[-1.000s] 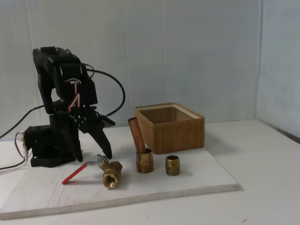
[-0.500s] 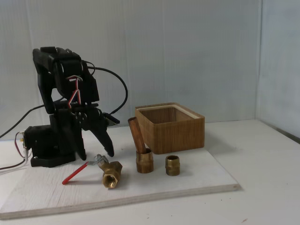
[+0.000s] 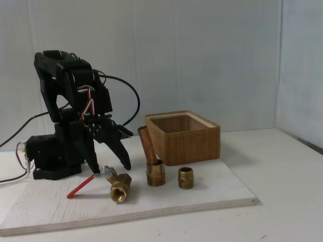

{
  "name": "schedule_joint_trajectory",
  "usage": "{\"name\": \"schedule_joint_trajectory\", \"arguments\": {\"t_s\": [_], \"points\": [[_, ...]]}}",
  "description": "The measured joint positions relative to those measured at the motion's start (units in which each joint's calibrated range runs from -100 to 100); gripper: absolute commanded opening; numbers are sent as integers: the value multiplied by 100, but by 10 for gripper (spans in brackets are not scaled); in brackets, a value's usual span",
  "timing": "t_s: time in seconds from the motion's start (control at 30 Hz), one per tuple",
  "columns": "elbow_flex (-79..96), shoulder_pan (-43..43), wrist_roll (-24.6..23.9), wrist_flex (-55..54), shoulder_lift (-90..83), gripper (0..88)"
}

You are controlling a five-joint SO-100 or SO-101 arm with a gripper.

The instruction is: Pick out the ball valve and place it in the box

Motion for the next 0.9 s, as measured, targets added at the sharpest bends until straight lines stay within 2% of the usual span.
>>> {"name": "schedule_joint_trajectory", "arguments": {"t_s": [0.9], "points": [[209, -82, -103, -327, 25, 339]]}}
